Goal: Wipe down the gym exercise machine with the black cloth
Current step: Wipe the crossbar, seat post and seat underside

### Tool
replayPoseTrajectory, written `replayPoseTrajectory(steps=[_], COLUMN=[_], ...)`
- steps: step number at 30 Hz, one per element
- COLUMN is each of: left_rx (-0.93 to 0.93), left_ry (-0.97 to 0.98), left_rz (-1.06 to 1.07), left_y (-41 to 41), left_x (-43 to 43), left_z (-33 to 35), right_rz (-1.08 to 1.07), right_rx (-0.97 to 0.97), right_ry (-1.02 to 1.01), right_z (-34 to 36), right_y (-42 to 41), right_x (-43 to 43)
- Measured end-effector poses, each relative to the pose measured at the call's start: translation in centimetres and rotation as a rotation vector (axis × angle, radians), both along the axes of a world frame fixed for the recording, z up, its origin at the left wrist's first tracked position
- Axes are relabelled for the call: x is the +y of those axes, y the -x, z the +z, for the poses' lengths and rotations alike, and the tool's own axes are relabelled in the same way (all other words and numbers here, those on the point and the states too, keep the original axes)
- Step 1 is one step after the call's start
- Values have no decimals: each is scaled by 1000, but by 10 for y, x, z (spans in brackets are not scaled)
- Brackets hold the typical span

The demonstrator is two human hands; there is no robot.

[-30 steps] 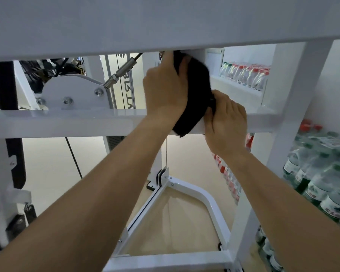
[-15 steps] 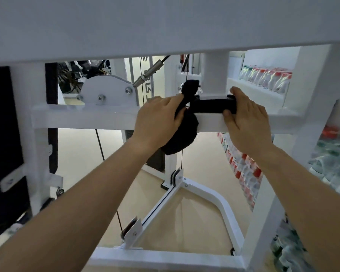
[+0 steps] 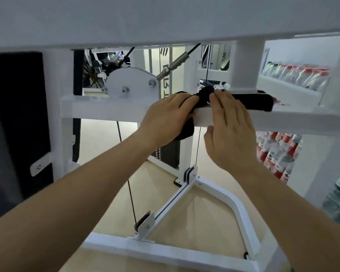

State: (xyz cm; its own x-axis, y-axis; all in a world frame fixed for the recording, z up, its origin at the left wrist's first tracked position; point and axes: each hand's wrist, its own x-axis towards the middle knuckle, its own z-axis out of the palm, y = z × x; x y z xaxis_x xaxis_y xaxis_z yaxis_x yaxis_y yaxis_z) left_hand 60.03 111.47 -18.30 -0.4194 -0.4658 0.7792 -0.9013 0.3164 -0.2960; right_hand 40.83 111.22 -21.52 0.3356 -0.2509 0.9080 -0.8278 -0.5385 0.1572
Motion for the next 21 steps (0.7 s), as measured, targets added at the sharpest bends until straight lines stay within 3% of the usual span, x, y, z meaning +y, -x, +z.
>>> replayPoseTrajectory(steps=[4, 7, 16, 21], left_rx=[65, 134, 121, 50], left_ry=[-18, -3, 94, 93], left_rz=[92, 155, 36, 4], left_y=[-72, -99, -29, -48], left_x=[17, 25, 4, 8], left_z=[-4, -6, -15, -12], right_rz=[13, -13, 156, 93], right_rx=[121, 106, -48, -95], right_ry=[-41, -89, -179, -136], right_z=[-5, -7, -5, 0], right_y=[-29, -48, -40, -54], right_x=[-6, -8, -6, 1])
